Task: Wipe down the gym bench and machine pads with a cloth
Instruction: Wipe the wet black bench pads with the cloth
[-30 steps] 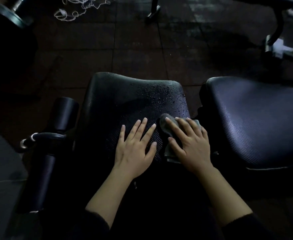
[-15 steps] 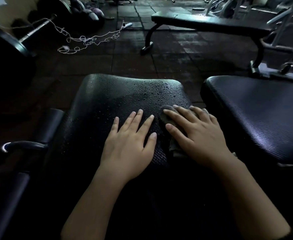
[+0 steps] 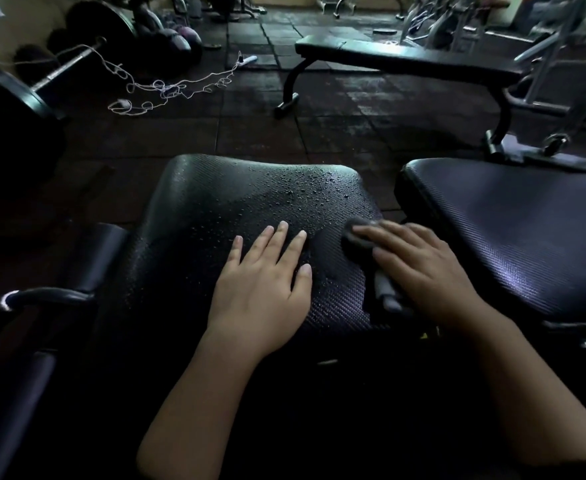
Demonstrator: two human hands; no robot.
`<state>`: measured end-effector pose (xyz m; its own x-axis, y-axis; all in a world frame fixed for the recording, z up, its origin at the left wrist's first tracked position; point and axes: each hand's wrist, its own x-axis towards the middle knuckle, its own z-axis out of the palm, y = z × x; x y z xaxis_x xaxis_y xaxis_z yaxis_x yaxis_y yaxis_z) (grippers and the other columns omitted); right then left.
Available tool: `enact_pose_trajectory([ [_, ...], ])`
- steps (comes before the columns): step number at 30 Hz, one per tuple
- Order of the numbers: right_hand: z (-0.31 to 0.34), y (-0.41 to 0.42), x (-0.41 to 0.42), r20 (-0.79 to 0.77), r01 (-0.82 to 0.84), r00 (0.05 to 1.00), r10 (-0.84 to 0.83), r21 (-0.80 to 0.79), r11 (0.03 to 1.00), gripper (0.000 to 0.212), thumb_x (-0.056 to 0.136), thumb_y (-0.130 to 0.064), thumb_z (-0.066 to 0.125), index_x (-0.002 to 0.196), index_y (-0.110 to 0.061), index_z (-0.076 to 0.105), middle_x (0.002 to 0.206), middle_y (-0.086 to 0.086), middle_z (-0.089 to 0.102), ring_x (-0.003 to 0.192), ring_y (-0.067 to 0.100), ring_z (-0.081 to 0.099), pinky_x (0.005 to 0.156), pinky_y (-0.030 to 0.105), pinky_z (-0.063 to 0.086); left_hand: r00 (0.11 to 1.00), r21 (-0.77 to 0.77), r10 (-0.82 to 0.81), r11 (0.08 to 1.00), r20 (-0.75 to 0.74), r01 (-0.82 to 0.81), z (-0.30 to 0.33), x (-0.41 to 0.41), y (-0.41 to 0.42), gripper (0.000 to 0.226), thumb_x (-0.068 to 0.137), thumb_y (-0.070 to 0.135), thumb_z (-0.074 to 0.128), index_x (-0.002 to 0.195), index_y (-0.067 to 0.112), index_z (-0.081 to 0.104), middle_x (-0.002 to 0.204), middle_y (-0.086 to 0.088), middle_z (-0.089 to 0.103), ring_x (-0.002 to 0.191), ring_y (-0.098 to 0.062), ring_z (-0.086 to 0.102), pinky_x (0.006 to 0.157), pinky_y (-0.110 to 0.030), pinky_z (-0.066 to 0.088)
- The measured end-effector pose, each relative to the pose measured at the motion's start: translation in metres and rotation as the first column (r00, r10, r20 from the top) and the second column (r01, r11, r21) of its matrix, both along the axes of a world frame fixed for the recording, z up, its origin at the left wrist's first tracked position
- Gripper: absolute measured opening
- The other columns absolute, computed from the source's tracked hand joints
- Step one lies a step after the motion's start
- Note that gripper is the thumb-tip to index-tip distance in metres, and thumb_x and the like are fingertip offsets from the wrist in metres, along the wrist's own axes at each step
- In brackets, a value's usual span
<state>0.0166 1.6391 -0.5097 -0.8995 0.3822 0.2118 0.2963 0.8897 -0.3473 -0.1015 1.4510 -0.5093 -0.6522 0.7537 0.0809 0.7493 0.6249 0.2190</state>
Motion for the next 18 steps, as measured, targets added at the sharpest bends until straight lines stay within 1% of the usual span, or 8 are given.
enact_pose_trajectory([
  [2, 0.006, -0.003, -0.021, 0.043, 0.063, 0.997, -0.063, 0.0, 0.998, 0.064, 0.076, -0.068, 0.007, 0.133, -0.06, 0.034, 0.149, -0.021, 0.036, 0.135, 0.014, 0.031, 0.11, 0.031, 0.019, 1.0, 0.004, 0.003, 1.0, 0.012, -0.004, 0.001, -0.001, 0.001, 0.055, 0.101, 0.044, 0.015, 0.154, 0.032, 0.004, 0.161, 0.012, -0.004, 0.147, -0.002, -0.008, 0.12, -0.036, -0.008],
  [4, 0.012, -0.029, -0.036, 0.107, 0.047, 0.992, -0.059, 0.111, 0.993, 0.075, 0.073, -0.065, 0.002, 0.139, -0.053, 0.035, 0.151, -0.021, 0.033, 0.137, 0.017, 0.028, 0.111, 0.036, 0.018, 1.0, 0.002, 0.009, 1.0, 0.01, -0.009, 0.001, -0.001, 0.001, 0.056, 0.103, 0.038, 0.019, 0.155, 0.025, 0.005, 0.162, 0.011, -0.003, 0.146, -0.001, -0.006, 0.12, -0.035, -0.007],
  [5, 0.011, -0.047, -0.036, 0.106, 0.013, 0.994, -0.03, 0.163, 0.987, 0.072, 0.078, -0.062, 0.005, 0.14, -0.048, 0.038, 0.15, -0.018, 0.036, 0.136, 0.019, 0.032, 0.11, 0.038, 0.02, 1.0, 0.004, 0.009, 1.0, 0.006, -0.009, 0.001, -0.002, 0.001, 0.055, 0.103, 0.035, 0.02, 0.155, 0.022, 0.005, 0.162, 0.01, -0.002, 0.147, -0.002, -0.005, 0.12, -0.033, -0.007],
  [7, 0.004, -0.069, -0.019, 0.015, -0.03, 1.0, 0.027, 0.229, 0.973, 0.057, 0.089, -0.053, 0.019, 0.137, -0.041, 0.047, 0.144, -0.013, 0.047, 0.13, 0.023, 0.043, 0.106, 0.04, 0.028, 1.0, 0.018, 0.008, 1.0, 0.0, -0.008, 0.0, -0.004, -0.001, 0.055, 0.103, 0.033, 0.018, 0.155, 0.019, 0.007, 0.162, 0.009, 0.0, 0.147, -0.002, -0.004, 0.119, -0.03, -0.007],
  [10, -0.007, -0.061, 0.017, -0.049, -0.037, 0.997, 0.054, 0.292, 0.956, 0.047, 0.095, -0.047, 0.029, 0.138, -0.039, 0.048, 0.14, -0.014, 0.051, 0.126, 0.021, 0.048, 0.101, 0.038, 0.033, 1.0, 0.026, 0.008, 1.0, 0.006, -0.008, -0.001, -0.003, -0.004, 0.056, 0.101, 0.034, 0.013, 0.155, 0.02, 0.008, 0.162, 0.008, 0.001, 0.147, -0.003, -0.004, 0.119, -0.029, -0.008],
  [12, -0.007, -0.041, 0.029, -0.02, -0.028, 0.999, 0.035, 0.268, 0.963, 0.048, 0.095, -0.05, 0.027, 0.139, -0.042, 0.044, 0.141, -0.015, 0.049, 0.127, 0.019, 0.046, 0.1, 0.035, 0.032, 1.0, 0.022, 0.009, 1.0, 0.004, -0.009, -0.001, -0.003, -0.004, 0.057, 0.101, 0.035, 0.013, 0.155, 0.019, 0.007, 0.162, 0.008, 0.0, 0.147, -0.003, -0.004, 0.12, -0.03, -0.007],
  [16, 0.005, -0.011, 0.006, 0.061, 0.037, 0.997, -0.043, 0.088, 0.995, 0.062, 0.081, -0.063, 0.011, 0.139, -0.054, 0.032, 0.148, -0.019, 0.038, 0.13, 0.009, 0.029, 0.106, 0.033, 0.022, 1.0, 0.012, 0.011, 1.0, 0.009, -0.011, -0.001, -0.002, -0.002, 0.056, 0.102, 0.034, 0.017, 0.155, 0.019, 0.005, 0.162, 0.008, -0.001, 0.147, -0.004, -0.005, 0.12, -0.032, -0.007],
  [18, 0.01, -0.013, -0.017, 0.122, 0.066, 0.989, -0.081, 0.118, 0.991, 0.064, 0.081, -0.065, 0.009, 0.142, -0.053, 0.027, 0.153, -0.02, 0.03, 0.135, 0.011, 0.024, 0.11, 0.033, 0.016, 1.0, 0.007, 0.012, 1.0, 0.005, -0.012, -0.001, -0.001, -0.001, 0.056, 0.102, 0.033, 0.019, 0.155, 0.019, 0.005, 0.162, 0.008, -0.001, 0.147, -0.004, -0.005, 0.12, -0.033, -0.006],
])
